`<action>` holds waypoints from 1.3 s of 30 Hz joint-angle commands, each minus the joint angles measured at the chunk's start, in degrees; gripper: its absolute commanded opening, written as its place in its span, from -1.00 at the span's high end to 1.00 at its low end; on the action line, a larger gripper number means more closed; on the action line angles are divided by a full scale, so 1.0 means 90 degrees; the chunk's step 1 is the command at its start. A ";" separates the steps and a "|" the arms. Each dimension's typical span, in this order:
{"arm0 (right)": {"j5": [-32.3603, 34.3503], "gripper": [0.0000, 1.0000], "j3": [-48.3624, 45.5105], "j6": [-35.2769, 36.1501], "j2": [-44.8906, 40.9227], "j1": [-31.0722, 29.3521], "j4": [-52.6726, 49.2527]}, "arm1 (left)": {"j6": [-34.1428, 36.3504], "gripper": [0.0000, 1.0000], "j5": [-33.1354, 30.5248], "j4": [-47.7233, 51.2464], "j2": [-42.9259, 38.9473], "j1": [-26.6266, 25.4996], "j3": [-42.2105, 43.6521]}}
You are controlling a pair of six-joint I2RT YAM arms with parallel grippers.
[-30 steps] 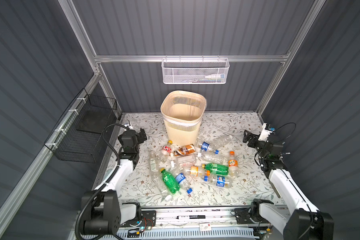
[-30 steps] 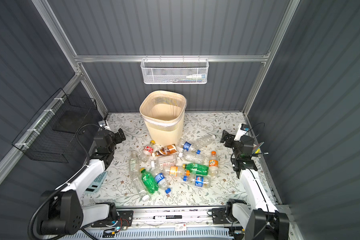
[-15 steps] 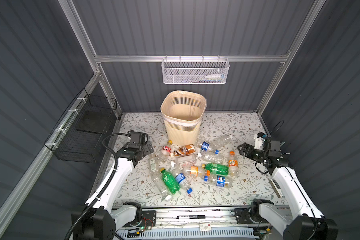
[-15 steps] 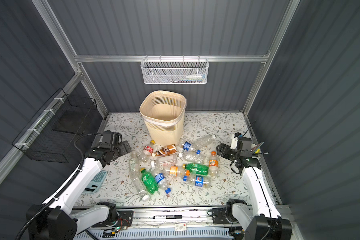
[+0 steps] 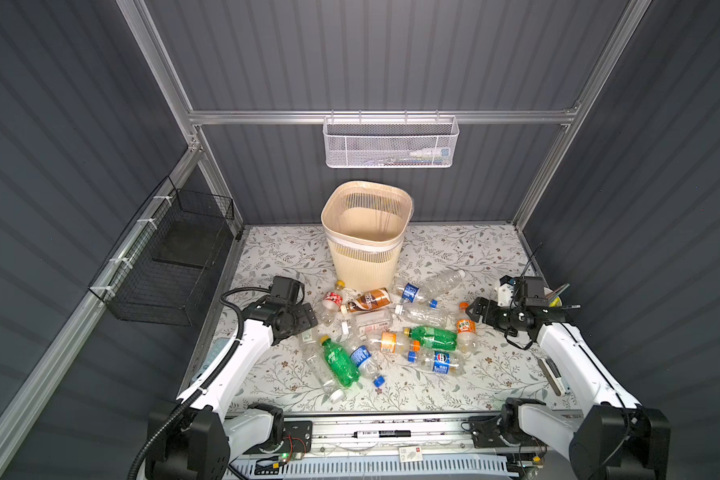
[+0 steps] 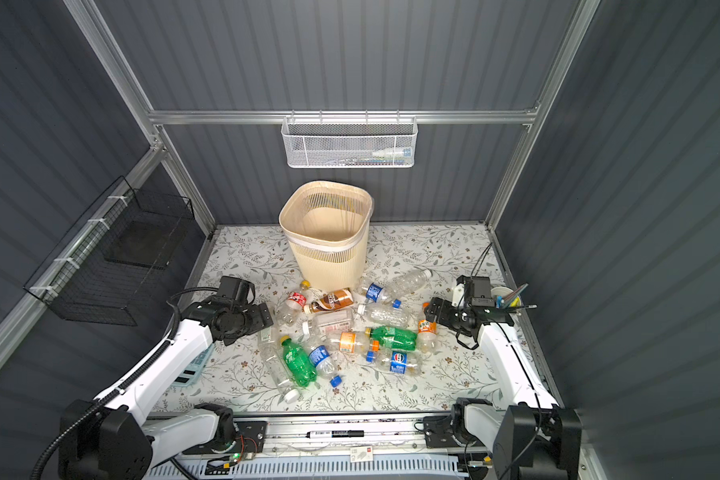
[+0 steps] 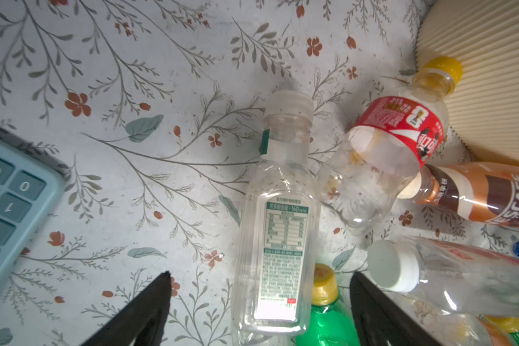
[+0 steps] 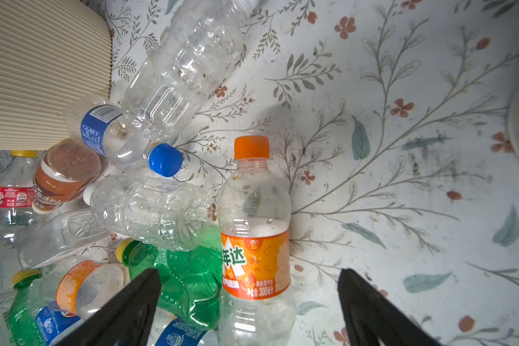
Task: Throw the plastic bottles in the bin
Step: 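Reach the left gripper down and grasp the clear bottle with white cap, then lift the clear bottle with the left gripper and drop it into the bin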
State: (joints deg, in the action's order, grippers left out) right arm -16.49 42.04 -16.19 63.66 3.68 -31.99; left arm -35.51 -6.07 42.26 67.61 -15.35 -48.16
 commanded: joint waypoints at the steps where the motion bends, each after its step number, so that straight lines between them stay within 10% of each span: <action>1: 0.0215 -0.96 0.0195 0.0090 0.0007 -0.0038 -0.0202 | 0.0144 -0.83 0.0410 0.0008 0.0201 -0.0051 0.0077; 25: 0.0746 -0.98 0.0291 0.0155 0.0241 -0.0048 -0.0451 | 0.0224 -0.56 0.0364 -0.0515 0.1623 -0.0052 -0.0078; 39: 0.0815 -0.98 0.0368 0.0156 0.0250 -0.0048 -0.0511 | 0.0381 0.08 0.0206 -0.0559 0.1860 -0.0052 -0.0313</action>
State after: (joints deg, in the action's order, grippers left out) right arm -10.04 43.33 -15.35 65.84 3.60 -35.35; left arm -32.77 -3.42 36.77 84.31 -15.46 -48.88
